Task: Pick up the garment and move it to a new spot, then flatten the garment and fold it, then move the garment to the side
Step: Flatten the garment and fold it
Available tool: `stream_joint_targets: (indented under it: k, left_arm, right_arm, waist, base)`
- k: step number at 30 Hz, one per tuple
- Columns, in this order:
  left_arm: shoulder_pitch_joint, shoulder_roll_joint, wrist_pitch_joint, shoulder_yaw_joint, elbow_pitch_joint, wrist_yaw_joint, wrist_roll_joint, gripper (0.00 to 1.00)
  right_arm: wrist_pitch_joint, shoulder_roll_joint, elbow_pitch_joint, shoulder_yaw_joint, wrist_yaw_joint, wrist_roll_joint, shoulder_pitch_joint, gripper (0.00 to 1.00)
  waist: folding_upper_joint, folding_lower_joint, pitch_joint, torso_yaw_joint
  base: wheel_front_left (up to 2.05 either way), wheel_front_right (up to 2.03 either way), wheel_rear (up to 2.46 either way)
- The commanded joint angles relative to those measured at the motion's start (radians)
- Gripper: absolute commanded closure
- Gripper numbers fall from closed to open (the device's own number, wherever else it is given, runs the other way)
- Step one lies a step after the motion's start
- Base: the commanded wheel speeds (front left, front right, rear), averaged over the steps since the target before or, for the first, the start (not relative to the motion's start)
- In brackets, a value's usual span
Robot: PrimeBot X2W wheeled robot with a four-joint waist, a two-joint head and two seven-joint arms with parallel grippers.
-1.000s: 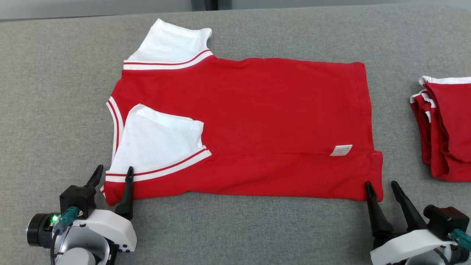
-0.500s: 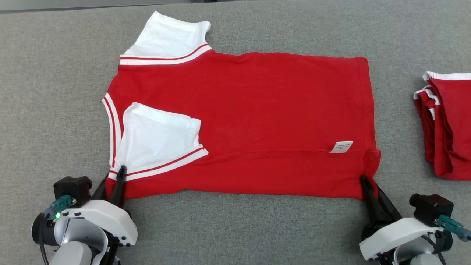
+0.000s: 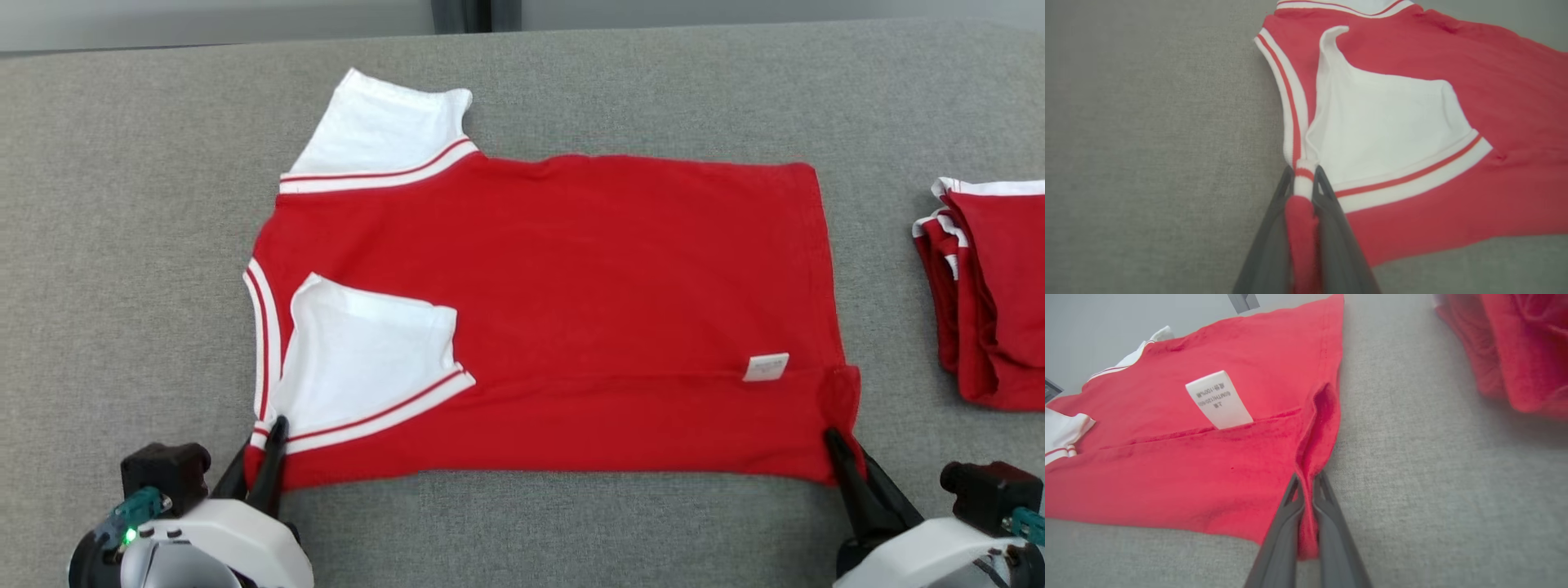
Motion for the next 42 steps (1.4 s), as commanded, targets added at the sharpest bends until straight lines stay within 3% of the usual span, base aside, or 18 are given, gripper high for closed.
stream_joint_targets:
  k: [1, 10, 11, 12, 13, 14, 22, 27, 34, 42]
  left_arm:
    - [0.009, 0.006, 0.002, 0.002, -0.005, 0.007, -0.002, 1.0]
    - [0.142, -0.02, 0.053, -0.017, -0.143, 0.063, -0.022, 1.0]
    - [0.141, -0.02, 0.051, -0.02, -0.139, 0.062, -0.023, 1.0]
    - [0.135, -0.023, 0.045, -0.022, -0.134, 0.061, -0.022, 0.75]
    - [0.126, -0.027, 0.035, -0.024, -0.129, 0.059, -0.019, 0.19]
    - [0.114, -0.032, 0.018, -0.019, -0.127, 0.063, -0.011, 0.0]
    - [0.013, -0.045, -0.155, 0.021, -0.137, 0.07, 0.05, 0.0]
    - [-0.083, -0.019, -0.227, 0.021, -0.124, 0.064, 0.113, 0.0]
    - [-0.183, 0.012, -0.256, 0.0, -0.08, 0.077, 0.198, 0.0]
    - [-0.18, 0.015, -0.259, 0.006, -0.07, 0.091, 0.197, 0.0]
  right_arm:
    - [0.005, -0.01, -0.008, -0.009, 0.0, -0.003, 0.01, 1.0]
    - [0.105, 0.006, -0.082, -0.083, 0.0, -0.009, 0.116, 1.0]
    - [0.113, 0.01, -0.077, -0.091, 0.0, -0.004, 0.116, 0.59]
    - [0.113, 0.011, -0.076, -0.094, 0.0, -0.007, 0.113, 0.0]
    - [0.11, 0.012, -0.078, -0.099, 0.0, -0.011, 0.107, 0.0]
    - [0.11, 0.015, -0.077, -0.104, 0.0, -0.01, 0.104, 0.0]
    - [0.019, 0.033, -0.153, -0.174, 0.0, -0.051, 0.059, 0.0]
    - [-0.029, 0.04, -0.213, -0.177, 0.0, -0.095, 0.005, 0.0]
    - [-0.062, 0.049, -0.253, -0.151, 0.0, -0.152, -0.038, 0.0]
    - [-0.059, 0.065, -0.268, -0.148, 0.0, -0.162, -0.017, 0.0]
  waist:
    - [0.0, 0.0, -0.004, 0.004]
    - [0.0, 0.0, -0.025, 0.027]
    - [0.0, 0.0, -0.027, 0.03]
    - [0.0, 0.0, -0.029, 0.032]
    - [0.0, 0.0, -0.031, 0.034]
    - [0.0, 0.0, -0.033, 0.035]
    - [0.0, 0.0, -0.055, 0.031]
    - [0.0, 0.0, -0.062, 0.029]
    - [0.0, 0.0, -0.074, 0.032]
    - [0.0, 0.0, -0.083, 0.034]
  base:
    - [0.0, 0.0, 0.0]
    - [0.0, 0.0, 0.0]
    - [0.0, 0.0, 0.0]
    - [0.0, 0.0, 0.0]
    - [0.0, 0.0, 0.0]
    - [0.0, 0.0, 0.0]
    - [0.0, 0.0, 0.0]
    - [0.0, 0.0, 0.0]
    - [0.0, 0.0, 0.0]
    - [0.0, 0.0, 0.0]
